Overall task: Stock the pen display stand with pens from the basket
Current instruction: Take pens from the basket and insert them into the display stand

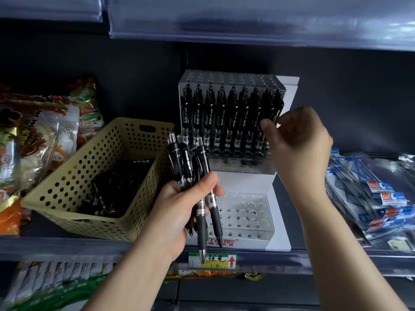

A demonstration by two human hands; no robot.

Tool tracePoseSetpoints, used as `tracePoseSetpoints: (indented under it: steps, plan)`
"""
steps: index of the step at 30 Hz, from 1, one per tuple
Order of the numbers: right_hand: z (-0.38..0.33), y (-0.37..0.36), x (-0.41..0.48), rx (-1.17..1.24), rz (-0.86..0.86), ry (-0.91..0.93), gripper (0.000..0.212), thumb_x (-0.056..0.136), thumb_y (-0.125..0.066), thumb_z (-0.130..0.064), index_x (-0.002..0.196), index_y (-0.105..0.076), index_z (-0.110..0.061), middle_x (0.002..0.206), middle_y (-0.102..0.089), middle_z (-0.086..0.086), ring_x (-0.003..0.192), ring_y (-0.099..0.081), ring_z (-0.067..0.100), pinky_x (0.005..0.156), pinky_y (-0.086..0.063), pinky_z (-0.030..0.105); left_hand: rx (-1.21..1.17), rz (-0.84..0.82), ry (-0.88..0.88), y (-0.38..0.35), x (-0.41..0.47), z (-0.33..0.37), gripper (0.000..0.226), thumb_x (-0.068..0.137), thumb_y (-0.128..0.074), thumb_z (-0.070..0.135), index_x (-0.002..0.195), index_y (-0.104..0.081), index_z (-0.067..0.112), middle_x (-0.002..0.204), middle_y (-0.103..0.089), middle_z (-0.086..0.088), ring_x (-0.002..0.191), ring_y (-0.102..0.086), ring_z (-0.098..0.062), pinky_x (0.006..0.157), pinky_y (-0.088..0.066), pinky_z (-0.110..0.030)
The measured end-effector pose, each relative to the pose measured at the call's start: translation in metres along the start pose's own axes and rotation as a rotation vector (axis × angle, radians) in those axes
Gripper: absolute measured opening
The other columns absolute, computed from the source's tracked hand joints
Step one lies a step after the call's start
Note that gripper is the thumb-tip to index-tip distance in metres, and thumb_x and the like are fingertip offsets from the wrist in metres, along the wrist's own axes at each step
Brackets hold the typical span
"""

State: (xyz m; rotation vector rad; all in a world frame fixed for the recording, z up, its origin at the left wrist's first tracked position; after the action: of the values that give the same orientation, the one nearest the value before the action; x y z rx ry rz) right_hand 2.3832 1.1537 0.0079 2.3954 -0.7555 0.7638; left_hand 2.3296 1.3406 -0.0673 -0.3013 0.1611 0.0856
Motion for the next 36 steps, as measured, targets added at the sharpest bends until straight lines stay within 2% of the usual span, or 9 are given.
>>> tracePoseSetpoints:
  steps: [2, 6, 8, 13, 17, 21, 25, 29, 36]
  plan:
    - [-0.014, 0.002, -0.005, 0.176, -0.038, 0.035, 0.024, 0.085, -0.068, -0.028, 0.069, -0.053, -0.019, 0.053, -0.050, -0.012, 0.048, -0.044, 0.002, 0.049, -0.035, 0.018, -0.014, -0.010, -0.007, -0.001, 0.000, 0.001, 0.023, 0.058, -0.069, 0.033, 0.068, -0.069, 0.013, 0.063, -0.069, -0.001, 0.058, -0.058, -0.006, 0.044, -0.042, -0.015]
    - [-0.041, -0.035, -0.039, 0.278, -0.811, -0.095, 0.029, 0.083, -0.067, -0.040, 0.068, -0.068, -0.015, 0.051, -0.057, -0.008, 0.047, -0.045, 0.002, 0.048, -0.035, 0.014, -0.013, -0.031, -0.057, -0.006, 0.000, 0.005, 0.020, 0.056, -0.069, 0.031, 0.069, -0.072, 0.017, 0.062, -0.068, 0.000, 0.060, -0.063, -0.004, 0.047, -0.043, -0.015]
    - [-0.043, -0.041, -0.048, 0.301, -0.911, -0.105, 0.026, 0.084, -0.068, -0.033, 0.069, -0.070, -0.011, 0.049, -0.055, -0.007, 0.046, -0.042, 0.004, 0.047, -0.034, 0.014, 0.011, -0.044, -0.108, -0.009, -0.001, 0.008, 0.014, 0.057, -0.070, 0.028, 0.068, -0.074, 0.019, 0.061, -0.068, 0.000, 0.060, -0.063, -0.005, 0.050, -0.043, -0.014]
    - [-0.035, -0.032, -0.035, 0.504, -0.678, -0.217, 0.018, 0.089, -0.064, -0.019, 0.073, -0.066, -0.012, 0.050, -0.053, -0.010, 0.047, -0.045, 0.001, 0.045, -0.035, 0.011, 0.029, -0.081, -0.116, -0.010, -0.001, 0.006, 0.015, 0.058, -0.069, 0.031, 0.067, -0.075, 0.020, 0.066, -0.072, -0.006, 0.066, -0.067, -0.007, 0.051, -0.043, -0.014]
    - [-0.036, -0.031, -0.036, 0.575, -0.670, -0.220, 0.014, 0.077, -0.073, -0.023, 0.074, -0.062, -0.015, 0.056, -0.063, -0.003, 0.049, -0.056, 0.009, 0.041, -0.042, 0.021, 0.020, -0.022, -0.169, -0.008, 0.002, 0.006, 0.013, 0.057, -0.073, 0.025, 0.067, -0.073, 0.017, 0.067, -0.072, -0.005, 0.064, -0.068, -0.010, 0.050, -0.045, -0.013]
    - [-0.031, -0.031, -0.035, 0.621, -0.597, -0.275, 0.021, 0.070, -0.078, -0.013, 0.077, -0.058, -0.011, 0.060, -0.068, 0.005, 0.051, -0.061, 0.016, 0.048, -0.051, 0.025, 0.033, 0.058, -0.251, -0.006, 0.004, 0.009, 0.022, 0.055, -0.075, 0.023, 0.075, -0.071, 0.014, 0.070, -0.073, -0.001, 0.068, -0.069, -0.009, 0.058, -0.049, -0.015]
    - [-0.025, -0.014, -0.020, 0.774, -0.438, -0.283, 0.017, 0.068, -0.076, -0.014, 0.076, -0.062, -0.009, 0.066, -0.070, 0.009, 0.053, -0.062, 0.016, 0.051, -0.052, 0.025, 0.010, 0.098, -0.209, -0.004, 0.005, 0.003, 0.022, 0.058, -0.074, 0.030, 0.071, -0.068, 0.013, 0.061, -0.064, 0.006, 0.050, -0.052, -0.007, 0.048, -0.041, -0.016]
    - [-0.013, 0.019, 0.005, 0.720, -0.146, -0.176, 0.020, 0.073, -0.078, -0.011, 0.072, -0.059, -0.017, 0.062, -0.069, -0.001, 0.056, -0.064, 0.015, 0.055, -0.054, 0.028, -0.012, 0.121, -0.163, -0.001, 0.006, -0.001, 0.050, 0.062, -0.068, 0.044, 0.087, -0.064, 0.001, 0.057, -0.052, 0.004, 0.050, -0.045, -0.010, 0.046, -0.038, -0.015]
    - [0.006, 0.038, 0.014, 0.537, 0.084, -0.067, 0.020, 0.082, -0.074, -0.016, 0.072, -0.058, -0.024, 0.067, -0.067, -0.002, 0.060, -0.064, 0.021, 0.060, -0.056, 0.034, -0.015, 0.084, -0.153, -0.003, 0.007, -0.003, 0.042, 0.073, -0.060, 0.045, 0.088, -0.066, 0.006, 0.060, -0.048, 0.003, 0.050, -0.043, -0.010, 0.046, -0.038, -0.015]
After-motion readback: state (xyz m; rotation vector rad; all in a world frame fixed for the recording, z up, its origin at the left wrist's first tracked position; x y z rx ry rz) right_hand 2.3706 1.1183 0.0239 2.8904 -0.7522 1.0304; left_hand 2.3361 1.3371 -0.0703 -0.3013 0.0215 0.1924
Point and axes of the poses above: each hand's wrist, its own x-axis towards the middle knuckle, its own y-axis out of the back of the hand, z = x × y, the point moved 6 cm from there along x, towards the middle knuckle
